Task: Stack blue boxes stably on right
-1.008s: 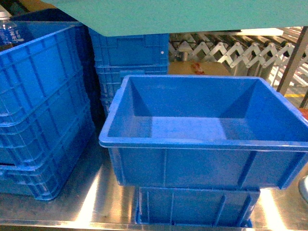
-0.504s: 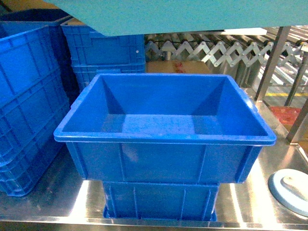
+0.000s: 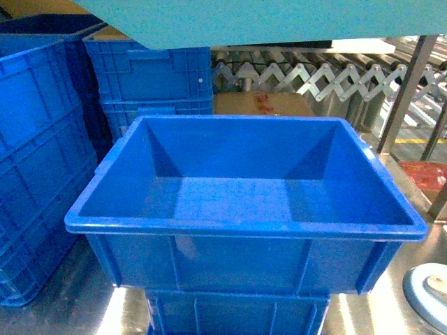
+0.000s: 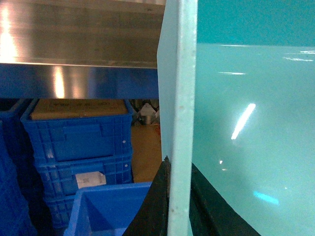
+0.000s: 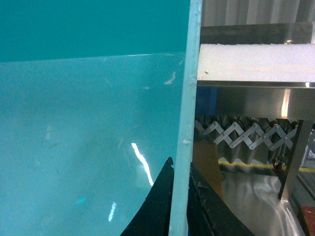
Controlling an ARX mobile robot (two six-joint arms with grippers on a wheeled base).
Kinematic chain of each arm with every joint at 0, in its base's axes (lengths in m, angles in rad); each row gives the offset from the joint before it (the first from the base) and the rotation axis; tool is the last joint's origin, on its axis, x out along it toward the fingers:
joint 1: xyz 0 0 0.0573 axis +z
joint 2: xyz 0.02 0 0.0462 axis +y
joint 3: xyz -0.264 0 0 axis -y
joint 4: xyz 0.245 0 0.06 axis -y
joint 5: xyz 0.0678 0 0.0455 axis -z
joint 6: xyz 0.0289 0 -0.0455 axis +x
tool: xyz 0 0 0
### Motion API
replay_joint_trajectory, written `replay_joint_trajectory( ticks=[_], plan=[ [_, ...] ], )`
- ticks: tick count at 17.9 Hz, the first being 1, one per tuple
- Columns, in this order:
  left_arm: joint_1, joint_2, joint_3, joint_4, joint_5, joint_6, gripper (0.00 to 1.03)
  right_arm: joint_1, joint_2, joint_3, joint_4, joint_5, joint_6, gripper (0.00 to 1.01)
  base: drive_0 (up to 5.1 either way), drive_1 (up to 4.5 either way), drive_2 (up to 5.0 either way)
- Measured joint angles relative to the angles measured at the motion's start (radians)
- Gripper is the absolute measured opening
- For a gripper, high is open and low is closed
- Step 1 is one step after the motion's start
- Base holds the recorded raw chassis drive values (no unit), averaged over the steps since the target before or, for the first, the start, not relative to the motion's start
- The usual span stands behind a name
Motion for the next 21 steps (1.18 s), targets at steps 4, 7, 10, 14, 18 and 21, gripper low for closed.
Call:
replay_joint_trajectory(
  ticks=[4,7,10,14,18,21],
  plan=[
    [0.0,0.0,0.0,0.002,0.0,0.0,0.08,0.0,0.003,0.0,0.0,0.0,0.0,0.07,0.0,4.29,-4.3],
    [0.0,0.0,0.0,0.004,0.0,0.0,0.08,0.0,0.003,0.0,0.003,0.0,0.0,0.07,0.0,4.34,-4.3],
    [0.0,0.0,0.0,0.006,0.002,0.0,0.08,0.0,0.002,0.0,0.005,0.0,0.0,0.07,0.0,2.91,-2.9],
    [0.003,0.006,-0.002,0.002,0.001,0.0,0.08,0.0,0.01,0.0,0.001,0.0,0.004,0.07,0.0,0.0,0.0],
    [0.002,0.006,-0.002,0.0,0.0,-0.001,0.08,0.0,0.008,0.0,-0.004,-0.001,0.003,0.07,0.0,0.0,0.0],
    [0.002,-0.013,-0.024,-0.121,-0.013,-0.03,0.08,-0.011,-0.024,-0.047,-0.107,-0.031,-0.007,0.07,0.0,0.0,0.0]
  ],
)
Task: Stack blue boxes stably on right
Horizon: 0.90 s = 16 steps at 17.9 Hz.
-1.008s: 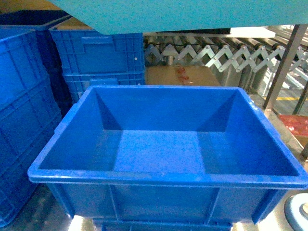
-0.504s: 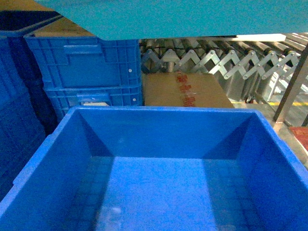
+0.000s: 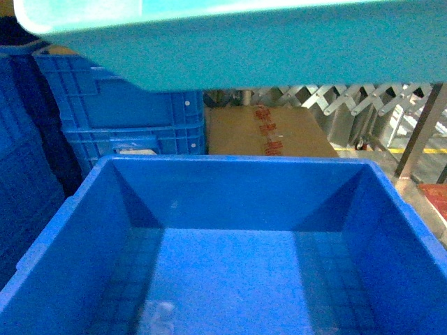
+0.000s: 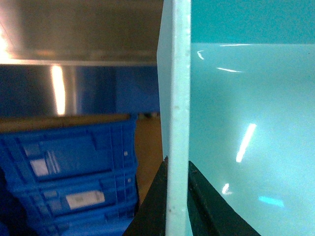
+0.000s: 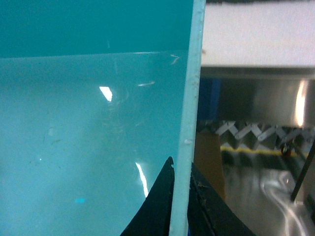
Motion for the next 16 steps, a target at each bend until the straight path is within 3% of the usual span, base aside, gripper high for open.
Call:
replay_joint_trajectory(
  ticks=[1,5,7,9,12,16],
  plan=[
    [-0.001,-0.004,-0.008,-0.06,0.002,-0.026,0.08,-0.005,-0.008,-0.036,-0.025,-0.007,-0.001,0.07,0.0,0.0,0.0],
    [-0.003,0.004,-0.05,-0.148,-0.012,-0.045,0.08,-0.003,-0.012,-0.124,-0.099,-0.033,-0.017,0.07,0.0,0.0,0.0],
    [0.008,0.044,-0.058,-0.185,-0.013,-0.063,0.08,0.024,0.045,-0.141,-0.092,-0.023,-0.027,0.07,0.0,0.0,0.0],
    [0.045,0.131,-0.062,-0.142,0.004,-0.044,0.08,0.056,0.167,-0.133,-0.035,0.01,-0.032,0.07,0.0,0.0,0.0],
    [0.11,0.236,-0.053,-0.108,0.058,-0.041,0.08,0.051,0.332,-0.065,-0.028,-0.011,-0.034,0.07,0.0,0.0,0.0],
    [0.154,0.261,-0.06,-0.104,0.116,-0.047,0.08,0.047,0.37,-0.074,-0.034,-0.024,-0.032,0.07,0.0,0.0,0.0]
  ],
)
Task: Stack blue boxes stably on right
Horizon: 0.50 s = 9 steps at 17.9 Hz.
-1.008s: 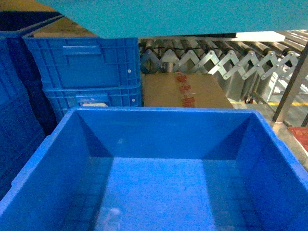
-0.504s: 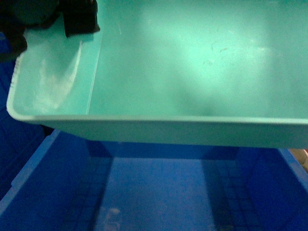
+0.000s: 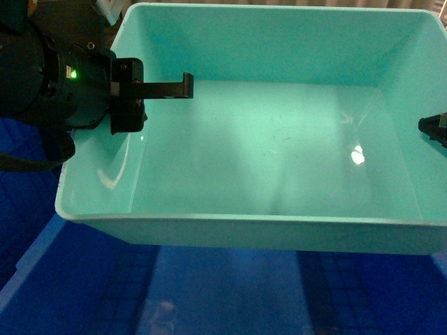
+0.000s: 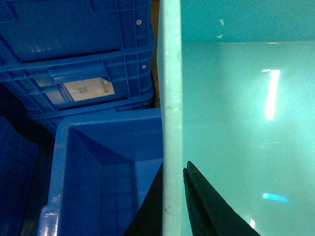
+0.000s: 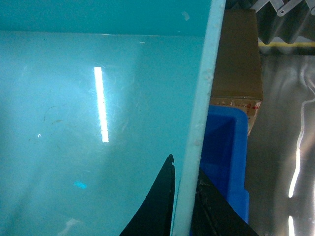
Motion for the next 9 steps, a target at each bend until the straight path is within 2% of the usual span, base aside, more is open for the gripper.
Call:
replay_joint_trajectory(
  ticks=[5,9],
  plan=[
    [0.045,0.022,-0.051,0.011,0.047,0.0,0.08,0.035,0.04,-0.038,0.022,0.03,0.039,0.07,0.0,0.0,0.0],
    [0.063,0.071,-0.082,0.019,0.046,0.0,0.08,0.088,0.114,-0.034,0.04,0.079,0.041,0.07,0.0,0.0,0.0]
  ],
)
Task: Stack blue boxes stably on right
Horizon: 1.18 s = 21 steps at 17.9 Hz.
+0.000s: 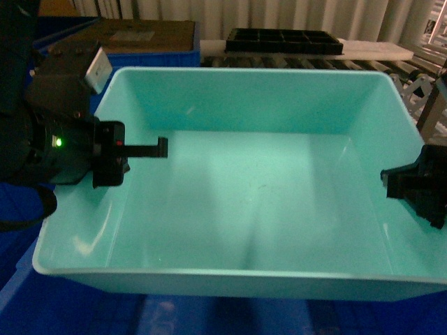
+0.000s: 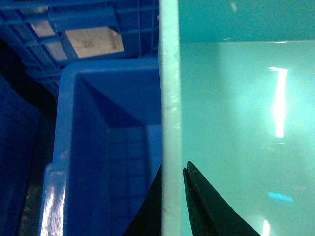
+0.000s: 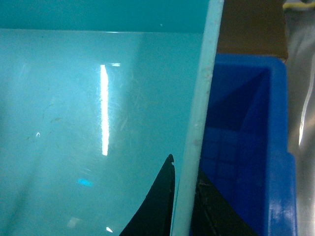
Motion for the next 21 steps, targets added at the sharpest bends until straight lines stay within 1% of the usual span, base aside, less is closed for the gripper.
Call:
replay_joint_trajectory(
  ticks=[2,6,8,10,15,17,18,21],
  plan=[
    [0.011,0.02,-0.027,-0.003,0.001,-0.019,0.08,0.037,0.037,0.0,0.012,0.03,0.0,0.07,0.0,0.0,0.0],
    [0.011,0.047,-0.027,-0.002,-0.003,-0.022,0.08,0.06,0.063,0.001,0.021,0.062,-0.001,0.07,0.0,0.0,0.0],
    [0.008,0.061,-0.027,-0.019,-0.005,-0.024,0.08,0.064,0.077,0.0,0.018,0.068,-0.002,0.07,0.0,0.0,0.0],
    [-0.014,0.074,-0.027,-0.032,-0.023,-0.029,0.08,0.065,0.088,-0.005,0.008,0.077,-0.002,0.07,0.0,0.0,0.0],
    [-0.051,0.096,-0.008,-0.044,-0.046,-0.021,0.08,0.065,0.091,-0.027,0.012,0.104,-0.002,0.07,0.0,0.0,0.0],
    [-0.066,0.135,-0.006,-0.045,-0.071,-0.022,0.08,0.071,0.141,-0.029,0.032,0.111,-0.01,0.07,0.0,0.0,0.0],
    [-0.066,0.139,-0.007,-0.042,-0.073,-0.021,0.08,0.079,0.15,-0.028,0.037,0.123,-0.011,0.07,0.0,0.0,0.0],
    [-0.056,0.147,-0.008,-0.035,-0.069,-0.021,0.08,0.098,0.155,-0.021,0.039,0.135,-0.01,0.07,0.0,0.0,0.0]
  ],
)
